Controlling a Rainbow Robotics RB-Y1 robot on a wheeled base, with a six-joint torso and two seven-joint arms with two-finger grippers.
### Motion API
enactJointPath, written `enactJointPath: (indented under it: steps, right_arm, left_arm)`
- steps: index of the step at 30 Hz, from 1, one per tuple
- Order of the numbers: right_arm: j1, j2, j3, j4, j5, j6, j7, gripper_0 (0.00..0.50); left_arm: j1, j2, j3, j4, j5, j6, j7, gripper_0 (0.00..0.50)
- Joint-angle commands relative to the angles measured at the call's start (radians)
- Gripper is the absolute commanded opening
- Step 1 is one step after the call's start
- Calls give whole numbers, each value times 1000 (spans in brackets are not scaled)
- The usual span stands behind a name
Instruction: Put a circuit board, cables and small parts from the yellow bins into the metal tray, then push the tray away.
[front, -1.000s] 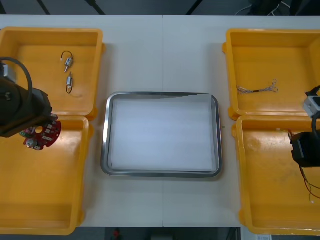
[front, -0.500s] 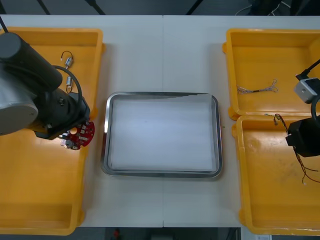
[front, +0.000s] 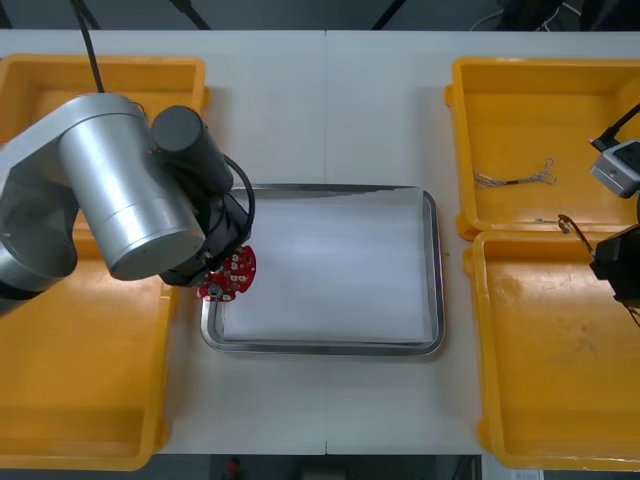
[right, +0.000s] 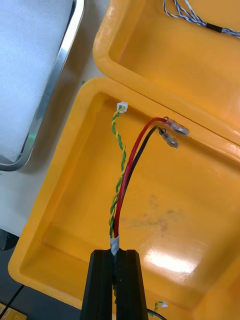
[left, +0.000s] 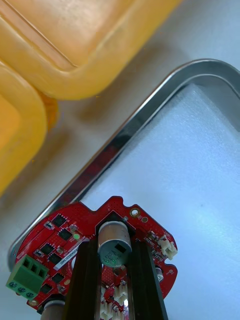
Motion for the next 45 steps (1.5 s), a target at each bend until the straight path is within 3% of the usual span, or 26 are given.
enactJointPath:
  steps: [1, 9, 23, 33, 40, 45]
  right_arm:
    - [-86, -57, 37, 29, -15, 4, 23, 0]
    - [-129, -66, 89, 63, 1, 4, 23, 0]
    - [-126, -66, 100, 64, 5, 4, 16, 0]
    - [-126, -66, 100, 64, 5, 4, 16, 0]
    - [-126, -66, 100, 64, 5, 4, 16, 0]
    - [-126, -66, 100, 64, 5, 4, 16, 0]
  left_arm:
    - [-41, -72, -35, 34, -50, 14, 32, 0]
    - [-43, -135, -114, 96, -123, 8, 42, 0]
    - [-41, -170, -146, 198, -122, -91, 53, 5]
    - [-40, -169, -173, 201, -136, -96, 58, 10]
    - [-40, -164, -195, 201, -143, -110, 61, 100]
    - [-38, -164, -195, 201, -143, -110, 64, 265]
